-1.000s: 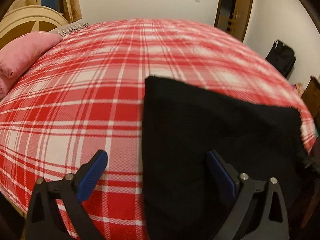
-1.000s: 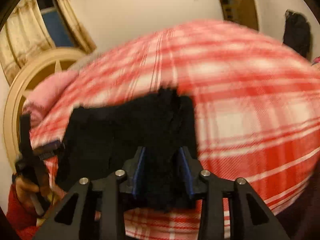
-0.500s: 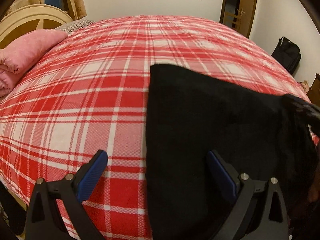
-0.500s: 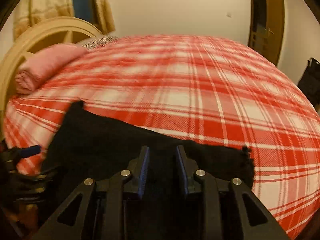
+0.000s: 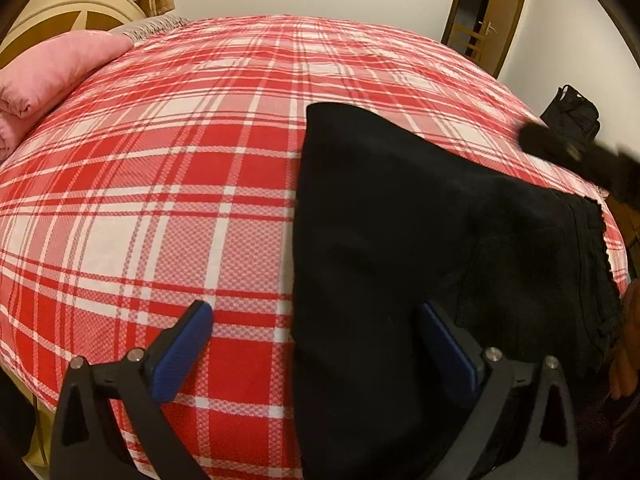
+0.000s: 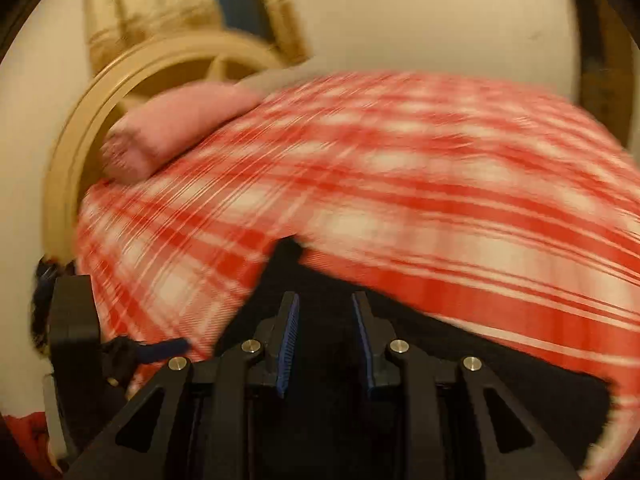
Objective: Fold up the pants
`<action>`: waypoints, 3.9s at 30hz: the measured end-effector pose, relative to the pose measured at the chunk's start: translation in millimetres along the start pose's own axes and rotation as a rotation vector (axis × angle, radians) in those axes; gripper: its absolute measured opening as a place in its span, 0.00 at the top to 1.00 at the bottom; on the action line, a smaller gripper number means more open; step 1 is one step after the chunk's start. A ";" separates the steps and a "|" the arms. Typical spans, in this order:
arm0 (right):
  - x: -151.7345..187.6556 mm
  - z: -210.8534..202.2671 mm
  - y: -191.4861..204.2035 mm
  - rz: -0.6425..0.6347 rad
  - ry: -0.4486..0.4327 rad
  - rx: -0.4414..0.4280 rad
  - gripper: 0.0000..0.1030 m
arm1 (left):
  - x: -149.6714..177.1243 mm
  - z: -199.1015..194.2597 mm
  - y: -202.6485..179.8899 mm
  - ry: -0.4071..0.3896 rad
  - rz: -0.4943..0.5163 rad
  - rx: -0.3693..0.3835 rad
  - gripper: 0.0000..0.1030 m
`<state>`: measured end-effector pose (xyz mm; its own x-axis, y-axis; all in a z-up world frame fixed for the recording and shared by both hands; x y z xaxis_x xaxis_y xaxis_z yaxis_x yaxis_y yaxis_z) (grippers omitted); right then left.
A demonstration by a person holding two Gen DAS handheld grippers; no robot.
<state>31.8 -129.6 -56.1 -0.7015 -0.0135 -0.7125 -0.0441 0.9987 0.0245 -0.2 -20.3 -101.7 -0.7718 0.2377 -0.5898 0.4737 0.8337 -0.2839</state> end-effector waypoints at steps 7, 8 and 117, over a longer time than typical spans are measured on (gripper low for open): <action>-8.6 85.8 17.2 0.019 0.137 -0.088 0.72 | 10.7 -6.1 5.9 0.001 -0.004 0.009 0.00; -9.6 88.6 12.7 0.053 0.140 -0.107 0.72 | 12.0 -7.0 7.2 -0.005 -0.004 0.014 0.00; -6.7 -63.4 0.3 0.007 -0.253 0.166 0.80 | -70.3 -67.9 50.0 -0.252 -0.066 -0.034 0.80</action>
<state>-8.6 -132.2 -6.9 -0.5007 -0.0149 -0.8655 0.0919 0.9933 -0.0703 48.9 38.5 -23.1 -0.6684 0.0545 -0.7418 0.4083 0.8605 -0.3047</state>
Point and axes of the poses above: each gripper's, at about its wrist camera, not at the fingertips, and z roughly the way its jaws point, y to its left, x to its underside, the point moved 2 cm from there along z, roughly the way its jaws point, and after that the axes turned 13 degrees about x, right-handed, at the moved point
